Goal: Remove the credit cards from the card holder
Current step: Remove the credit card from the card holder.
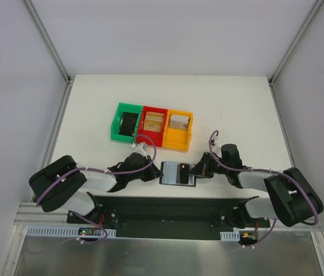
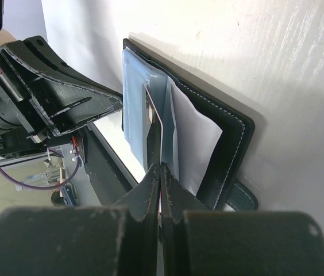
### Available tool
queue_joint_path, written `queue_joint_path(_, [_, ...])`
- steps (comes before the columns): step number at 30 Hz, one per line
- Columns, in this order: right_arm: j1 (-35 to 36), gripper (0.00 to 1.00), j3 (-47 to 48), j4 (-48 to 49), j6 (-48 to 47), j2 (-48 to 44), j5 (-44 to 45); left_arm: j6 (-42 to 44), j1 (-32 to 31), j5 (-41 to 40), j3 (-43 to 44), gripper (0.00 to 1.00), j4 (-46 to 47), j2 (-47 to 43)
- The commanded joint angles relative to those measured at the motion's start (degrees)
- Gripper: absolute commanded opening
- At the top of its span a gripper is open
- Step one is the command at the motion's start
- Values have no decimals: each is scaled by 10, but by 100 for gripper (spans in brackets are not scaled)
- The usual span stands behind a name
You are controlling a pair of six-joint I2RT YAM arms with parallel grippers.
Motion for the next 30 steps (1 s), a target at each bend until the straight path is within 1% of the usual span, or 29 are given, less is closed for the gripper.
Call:
queue_joint_path(1, [-6,0,0,-22,-22,-22,-18,17,-8,-14,-11,1,-62,3])
queue_joint_path(3, [-7,1,1,-30,-25,-27,-19,18,-8,-14,-10,5,-63,3])
queue_joint_path(7, [-10,0,5,-50,-33,-37,-20,23,-8,-13,-3,23,-71,4])
queue_joint_path(10, [-14,0,7,-62,-38,-43,-21,25,-8,-13,2,31,-76,4])
queue_joint_path(13, [-18,0,9,-75,-43,-51,-22,25,-8,-15,4,35,-78,4])
queue_joint_path(19, [-27,1,14,-105,-56,-71,-26,26,-8,-19,5,35,-82,2])
queue_joint_path(24, [-33,0,27,-148,-71,-97,-25,27,-8,-20,5,35,-83,-1])
queue_joint_path(27, [-35,0,34,-170,-76,-117,-23,31,-8,-21,5,40,-92,-12])
queue_joint_path(30, [-35,0,43,-196,-82,-140,-19,37,-8,-43,5,48,-109,-31])
